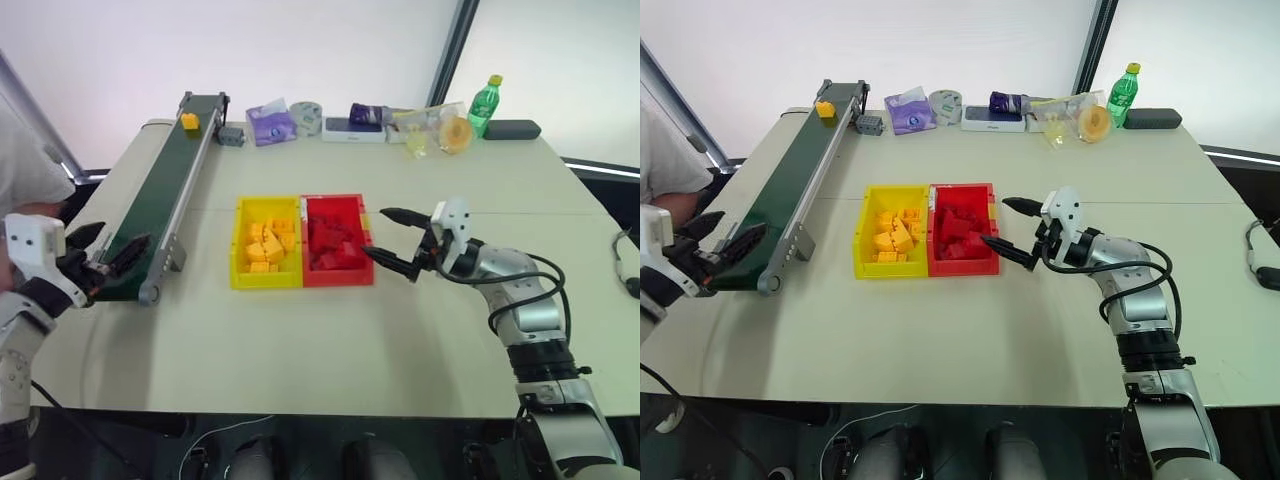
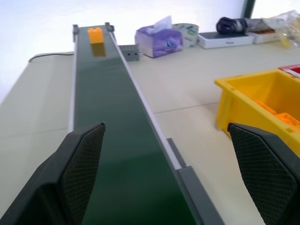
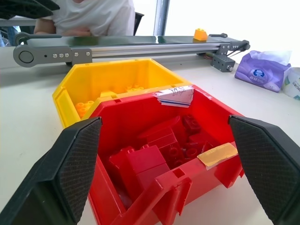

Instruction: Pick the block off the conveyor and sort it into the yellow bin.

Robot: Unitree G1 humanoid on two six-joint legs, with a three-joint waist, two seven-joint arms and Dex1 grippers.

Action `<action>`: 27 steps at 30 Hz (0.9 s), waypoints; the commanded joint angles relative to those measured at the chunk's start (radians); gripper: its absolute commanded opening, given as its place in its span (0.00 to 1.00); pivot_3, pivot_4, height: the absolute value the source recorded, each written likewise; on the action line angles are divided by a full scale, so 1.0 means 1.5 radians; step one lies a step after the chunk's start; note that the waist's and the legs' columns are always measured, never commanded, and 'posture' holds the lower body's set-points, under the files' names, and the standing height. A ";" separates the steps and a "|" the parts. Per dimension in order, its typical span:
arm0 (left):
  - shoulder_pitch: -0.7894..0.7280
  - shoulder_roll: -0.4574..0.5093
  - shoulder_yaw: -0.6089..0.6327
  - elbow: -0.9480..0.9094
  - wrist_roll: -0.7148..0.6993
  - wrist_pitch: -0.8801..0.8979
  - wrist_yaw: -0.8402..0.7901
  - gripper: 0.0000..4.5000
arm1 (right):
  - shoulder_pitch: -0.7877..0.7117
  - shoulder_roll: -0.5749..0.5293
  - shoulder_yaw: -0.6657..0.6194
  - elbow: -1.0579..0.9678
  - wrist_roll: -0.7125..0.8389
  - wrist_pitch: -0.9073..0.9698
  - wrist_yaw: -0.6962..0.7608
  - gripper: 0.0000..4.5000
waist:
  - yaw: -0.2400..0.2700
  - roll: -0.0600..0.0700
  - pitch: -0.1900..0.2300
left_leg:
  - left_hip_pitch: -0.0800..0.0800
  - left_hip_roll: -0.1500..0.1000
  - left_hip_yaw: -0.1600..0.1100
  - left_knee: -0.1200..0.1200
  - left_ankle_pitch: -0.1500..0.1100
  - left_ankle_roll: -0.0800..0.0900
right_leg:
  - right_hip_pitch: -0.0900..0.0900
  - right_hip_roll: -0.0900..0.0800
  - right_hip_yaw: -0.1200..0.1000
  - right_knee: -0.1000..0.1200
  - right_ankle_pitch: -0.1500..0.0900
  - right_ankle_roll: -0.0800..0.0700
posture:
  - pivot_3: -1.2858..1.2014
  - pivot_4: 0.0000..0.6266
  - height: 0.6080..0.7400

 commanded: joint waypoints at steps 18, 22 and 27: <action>-0.033 0.044 0.022 -0.009 0.036 0.106 0.106 0.98 | -0.026 0.009 0.005 -0.005 0.010 0.000 0.009 1.00 | 0.000 0.000 0.000 | 0.000 0.000 0.000 0.000 0.000 0.000 | 0.000 0.000 0.000 0.000 0.000 0.000 | 0.52 0.24 1.00; -0.044 0.060 -0.001 -0.020 0.041 0.160 0.112 0.98 | -0.029 0.010 0.006 -0.003 0.009 0.000 0.010 1.00 | 0.000 0.000 0.000 | 0.000 0.000 0.000 0.000 0.000 0.000 | 0.000 0.000 0.000 0.000 0.000 0.000 | 0.52 0.24 1.00; -0.082 0.062 -0.022 -0.022 0.044 0.180 0.116 0.98 | -0.026 0.011 0.006 -0.008 0.009 0.002 0.008 1.00 | 0.001 0.000 0.000 | 0.000 0.000 0.000 0.000 0.000 0.000 | 0.000 0.000 0.000 0.000 0.000 0.000 | 0.52 0.24 1.00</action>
